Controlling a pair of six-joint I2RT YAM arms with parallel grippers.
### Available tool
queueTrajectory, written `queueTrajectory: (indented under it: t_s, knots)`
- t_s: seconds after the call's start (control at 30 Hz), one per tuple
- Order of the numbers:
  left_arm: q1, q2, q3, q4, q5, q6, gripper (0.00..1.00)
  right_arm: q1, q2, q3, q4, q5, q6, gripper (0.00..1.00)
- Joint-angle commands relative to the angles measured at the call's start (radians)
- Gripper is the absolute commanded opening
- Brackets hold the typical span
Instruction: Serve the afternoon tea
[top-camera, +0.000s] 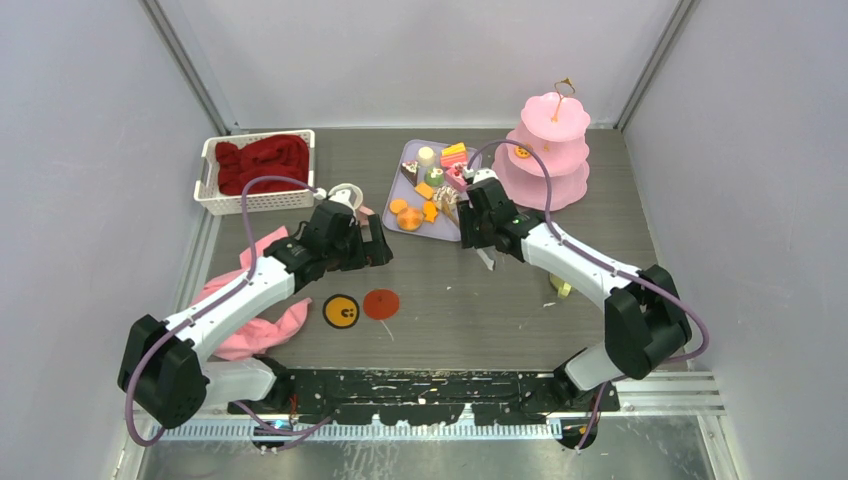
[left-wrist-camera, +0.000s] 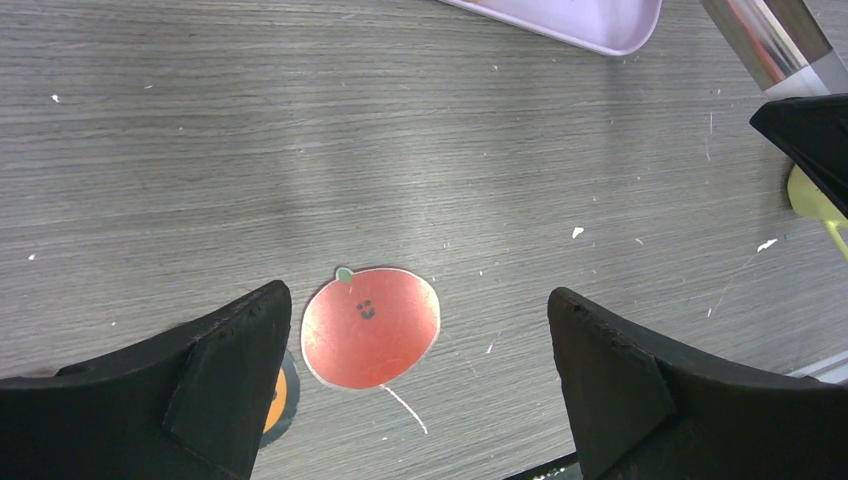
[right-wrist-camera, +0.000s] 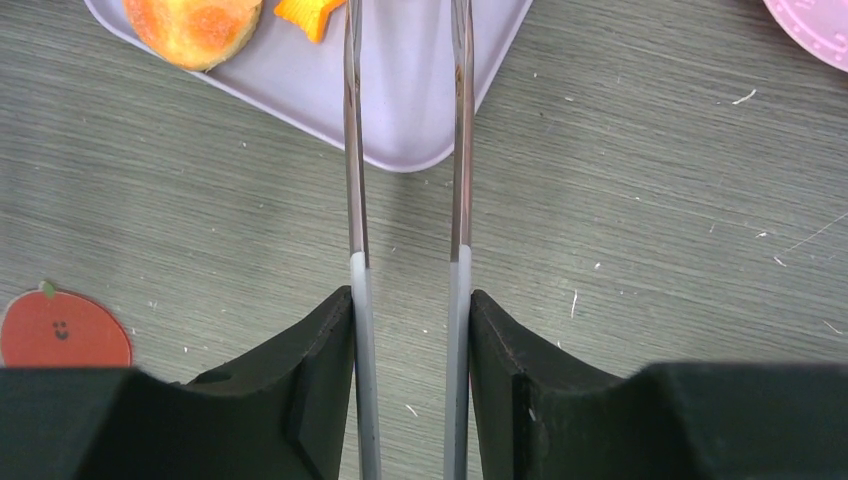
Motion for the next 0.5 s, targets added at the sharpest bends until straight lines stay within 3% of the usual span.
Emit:
queueTrajectory:
  t_s: [0.0, 0.47]
  knots:
    - [0.004, 0.004, 0.019, 0.041, 0.012, -0.002, 0.98, -0.006, -0.057, 0.011, 0.028, -0.021, -0.008, 0.26]
    - [0.004, -0.026, 0.015, 0.038, -0.024, 0.018, 0.99, -0.006, -0.187, 0.094, -0.088, -0.001, 0.011, 0.12]
